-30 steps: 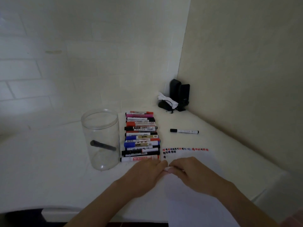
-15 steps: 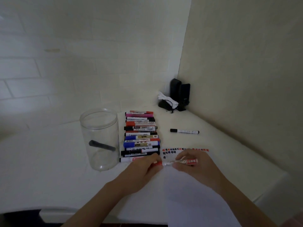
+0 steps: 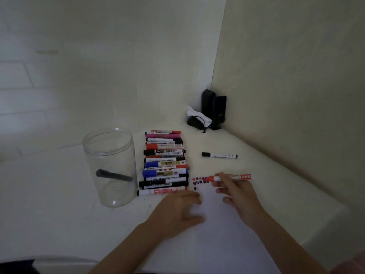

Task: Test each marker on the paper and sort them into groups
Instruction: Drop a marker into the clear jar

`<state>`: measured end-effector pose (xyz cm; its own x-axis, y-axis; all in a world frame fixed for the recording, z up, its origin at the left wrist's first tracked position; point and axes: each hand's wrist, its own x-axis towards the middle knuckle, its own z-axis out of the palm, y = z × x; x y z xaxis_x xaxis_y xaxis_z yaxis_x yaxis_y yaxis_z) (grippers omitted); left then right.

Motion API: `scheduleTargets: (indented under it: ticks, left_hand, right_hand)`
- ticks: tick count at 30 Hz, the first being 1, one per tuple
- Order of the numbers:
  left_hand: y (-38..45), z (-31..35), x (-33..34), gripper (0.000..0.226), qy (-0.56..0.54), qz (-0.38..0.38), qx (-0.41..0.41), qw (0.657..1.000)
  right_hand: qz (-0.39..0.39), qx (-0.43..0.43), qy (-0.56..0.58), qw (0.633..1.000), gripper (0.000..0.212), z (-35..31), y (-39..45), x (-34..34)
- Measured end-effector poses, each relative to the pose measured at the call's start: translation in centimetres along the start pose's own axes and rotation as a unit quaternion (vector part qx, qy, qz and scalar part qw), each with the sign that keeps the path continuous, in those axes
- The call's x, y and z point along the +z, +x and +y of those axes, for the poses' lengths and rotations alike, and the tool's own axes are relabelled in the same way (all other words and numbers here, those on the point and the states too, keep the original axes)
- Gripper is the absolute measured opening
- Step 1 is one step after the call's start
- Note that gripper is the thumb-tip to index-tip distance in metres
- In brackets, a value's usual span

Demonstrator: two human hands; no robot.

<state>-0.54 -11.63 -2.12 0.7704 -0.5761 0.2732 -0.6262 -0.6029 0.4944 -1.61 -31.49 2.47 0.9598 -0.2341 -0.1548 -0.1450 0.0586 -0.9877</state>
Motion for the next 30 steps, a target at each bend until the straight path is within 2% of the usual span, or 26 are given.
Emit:
scheduleTargets:
  ticks: [4, 9, 11, 16, 22, 30]
  left_hand:
    - [1.2, 0.2, 0.8, 0.058, 0.029, 0.024, 0.025, 0.999]
    - [2.0, -0.3, 0.9, 0.056, 0.021, 0.009, 0.044, 0.999]
    - [2.3, -1.0, 0.7, 0.051, 0.004, -0.003, 0.048, 0.999]
    - [2.4, -1.8, 0.7, 0.045, 0.006, -0.004, 0.057, 0.998]
    - [2.3, -2.1, 0.9, 0.042, 0.002, 0.005, 0.064, 0.998]
    - [2.2, -2.0, 1.1, 0.037, 0.004, 0.024, 0.072, 0.997]
  right_hand:
    - [-0.002, -0.049, -0.078, 0.996, 0.009, 0.3, 2.0, 1.2]
    - [0.059, -0.102, -0.187, 0.975, 0.021, 2.1, 4.1, 1.5]
    - [0.062, -0.115, -0.182, 0.975, 0.019, 2.7, 4.3, 1.3]
    - [0.014, -0.095, -0.189, 0.977, 0.017, 2.3, 4.6, 0.6]
    - [0.031, -0.146, -0.218, 0.964, 0.008, 2.7, 4.1, 0.5]
    - [0.028, -0.160, -0.225, 0.961, 0.011, 3.0, 4.0, 0.5]
